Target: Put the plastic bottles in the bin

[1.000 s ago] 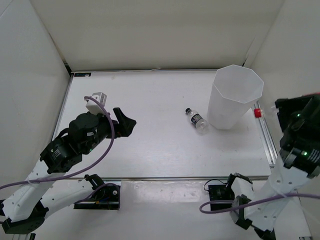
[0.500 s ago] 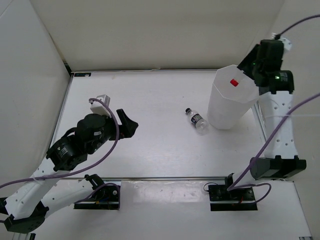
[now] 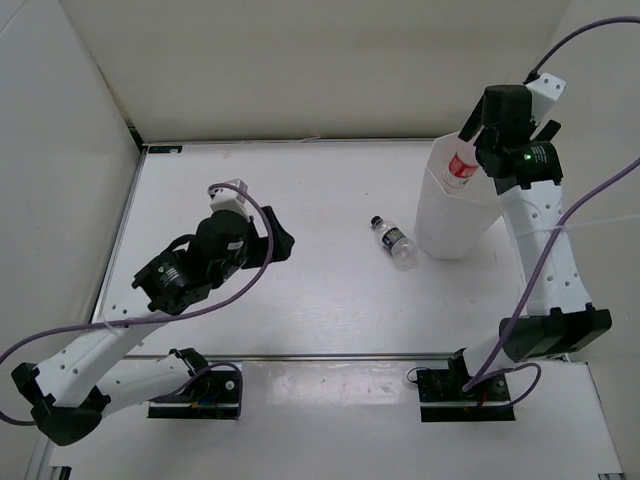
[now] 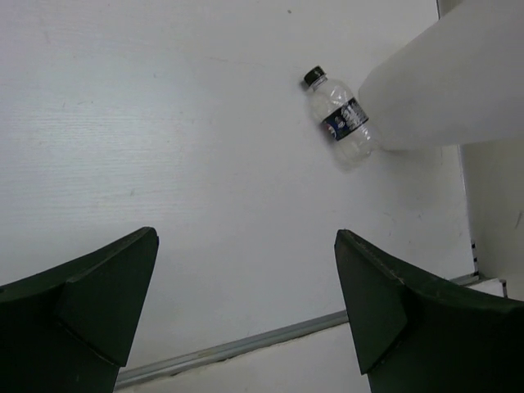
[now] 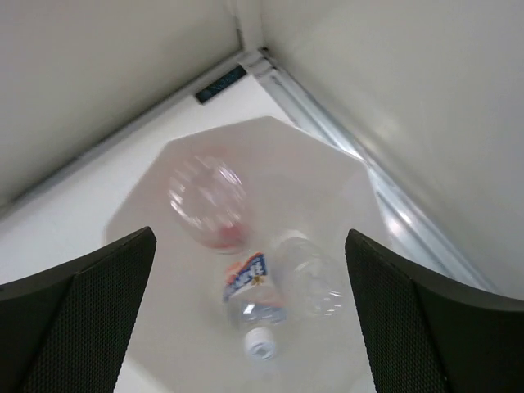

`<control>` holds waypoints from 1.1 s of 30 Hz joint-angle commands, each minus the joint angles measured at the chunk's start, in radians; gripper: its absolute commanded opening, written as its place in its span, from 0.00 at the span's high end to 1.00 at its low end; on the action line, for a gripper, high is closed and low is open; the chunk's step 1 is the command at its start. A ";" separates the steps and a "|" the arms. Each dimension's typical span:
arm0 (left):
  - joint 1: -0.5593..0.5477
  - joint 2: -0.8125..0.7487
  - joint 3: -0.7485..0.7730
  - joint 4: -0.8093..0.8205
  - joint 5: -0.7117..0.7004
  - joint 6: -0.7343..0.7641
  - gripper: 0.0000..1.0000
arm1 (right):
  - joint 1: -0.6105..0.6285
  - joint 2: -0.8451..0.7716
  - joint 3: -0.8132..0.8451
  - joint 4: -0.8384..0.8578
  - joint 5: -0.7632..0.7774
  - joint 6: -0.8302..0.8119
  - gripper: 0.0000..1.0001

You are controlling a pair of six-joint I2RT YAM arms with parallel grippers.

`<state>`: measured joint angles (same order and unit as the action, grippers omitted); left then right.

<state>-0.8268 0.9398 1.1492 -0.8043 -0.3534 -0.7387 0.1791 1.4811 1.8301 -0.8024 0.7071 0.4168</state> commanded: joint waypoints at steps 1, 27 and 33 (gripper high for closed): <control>-0.002 0.068 0.026 0.143 -0.068 -0.043 0.00 | 0.075 -0.068 0.098 -0.032 0.042 0.081 0.00; 0.213 1.459 0.991 0.327 0.912 -0.272 0.00 | 0.355 -0.481 -0.104 -0.343 0.006 0.330 0.00; 0.181 1.591 1.104 0.338 1.008 -0.352 0.00 | 0.355 -0.499 -0.115 -0.431 0.037 0.373 0.00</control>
<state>-0.6186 2.4954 2.2002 -0.4786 0.5591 -1.0401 0.5285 0.9920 1.7054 -1.1820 0.6930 0.7570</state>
